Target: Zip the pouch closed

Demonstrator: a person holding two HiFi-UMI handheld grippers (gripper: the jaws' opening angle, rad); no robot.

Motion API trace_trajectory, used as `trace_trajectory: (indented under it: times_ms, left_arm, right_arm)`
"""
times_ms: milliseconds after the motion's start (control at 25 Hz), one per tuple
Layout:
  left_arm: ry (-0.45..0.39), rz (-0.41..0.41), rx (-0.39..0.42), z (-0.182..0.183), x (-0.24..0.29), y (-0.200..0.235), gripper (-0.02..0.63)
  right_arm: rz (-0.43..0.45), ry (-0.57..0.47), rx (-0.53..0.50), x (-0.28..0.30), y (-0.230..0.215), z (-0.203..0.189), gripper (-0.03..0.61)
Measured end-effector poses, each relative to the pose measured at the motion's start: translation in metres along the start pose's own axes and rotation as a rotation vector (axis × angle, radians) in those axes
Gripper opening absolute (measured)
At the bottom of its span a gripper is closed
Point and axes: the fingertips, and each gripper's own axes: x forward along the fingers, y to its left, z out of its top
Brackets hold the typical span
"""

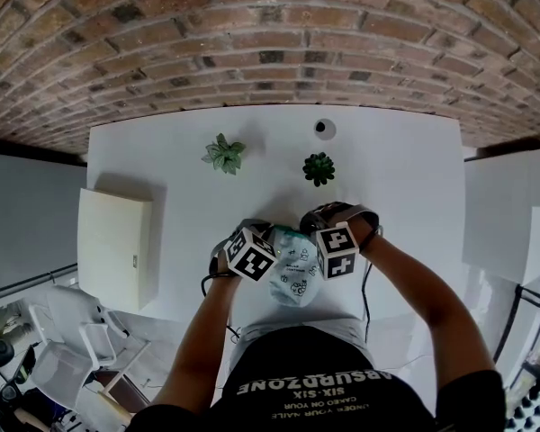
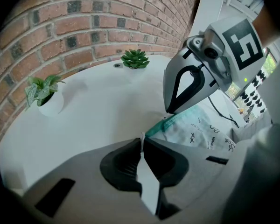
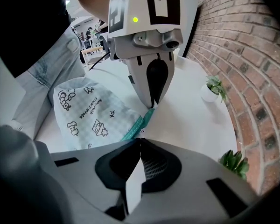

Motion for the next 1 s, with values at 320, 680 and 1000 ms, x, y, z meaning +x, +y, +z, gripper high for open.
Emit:
trace_trajectory:
  times_ms: [320,680,1000]
  left_arm:
    - [-0.003,0.011,-0.004,0.0005,-0.0002,-0.001,0.026]
    - [0.003,0.017,-0.007,-0.0001,0.0,-0.0007,0.026]
    - [0.006,0.019,-0.011,0.0003,0.0008,-0.0007,0.026]
  right_arm:
    - [-0.048,0.002,-0.008,-0.0024,0.0011,-0.0014,0.0]
    - [-0.073,0.032,-0.038,-0.0036,0.0051,-0.0062,0.0]
    - [-0.086,0.039,-0.029,-0.004,0.0054,-0.0078,0.0]
